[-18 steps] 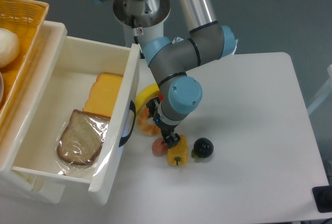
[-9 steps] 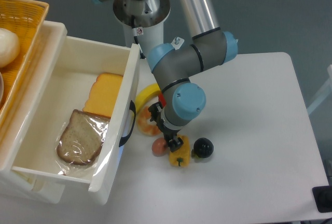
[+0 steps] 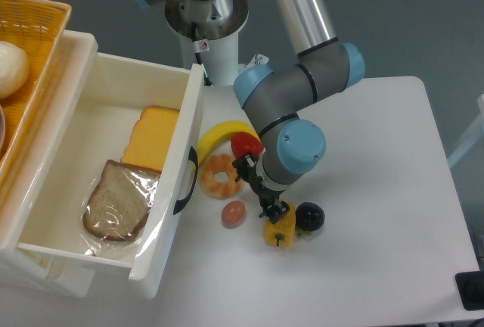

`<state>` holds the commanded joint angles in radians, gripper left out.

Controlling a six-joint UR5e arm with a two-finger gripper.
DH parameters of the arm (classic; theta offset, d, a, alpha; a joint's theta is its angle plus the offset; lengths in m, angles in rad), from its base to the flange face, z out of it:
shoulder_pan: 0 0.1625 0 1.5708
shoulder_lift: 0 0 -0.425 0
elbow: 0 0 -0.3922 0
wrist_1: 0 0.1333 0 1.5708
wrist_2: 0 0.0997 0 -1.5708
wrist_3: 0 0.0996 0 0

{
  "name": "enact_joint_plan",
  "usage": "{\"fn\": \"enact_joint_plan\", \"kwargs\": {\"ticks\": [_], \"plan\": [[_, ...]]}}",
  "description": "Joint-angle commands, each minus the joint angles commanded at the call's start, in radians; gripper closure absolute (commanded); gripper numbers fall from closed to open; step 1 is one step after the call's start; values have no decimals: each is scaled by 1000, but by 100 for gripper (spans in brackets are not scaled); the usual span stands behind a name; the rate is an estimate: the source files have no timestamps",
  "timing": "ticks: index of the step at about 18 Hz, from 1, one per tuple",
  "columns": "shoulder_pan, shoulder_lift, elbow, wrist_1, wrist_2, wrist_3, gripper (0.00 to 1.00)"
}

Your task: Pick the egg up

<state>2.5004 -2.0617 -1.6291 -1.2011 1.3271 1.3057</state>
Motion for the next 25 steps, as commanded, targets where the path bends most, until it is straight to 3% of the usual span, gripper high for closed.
{"fn": "enact_joint_plan", "kwargs": {"ticks": [11, 15, 21, 25], "plan": [[-44, -12, -3, 31, -13, -11, 0], [-63, -18, -9, 98, 38, -10, 0], [-84, -12, -14, 126, 84, -19, 0], [-103, -17, -60, 198, 105, -19, 0]]}}
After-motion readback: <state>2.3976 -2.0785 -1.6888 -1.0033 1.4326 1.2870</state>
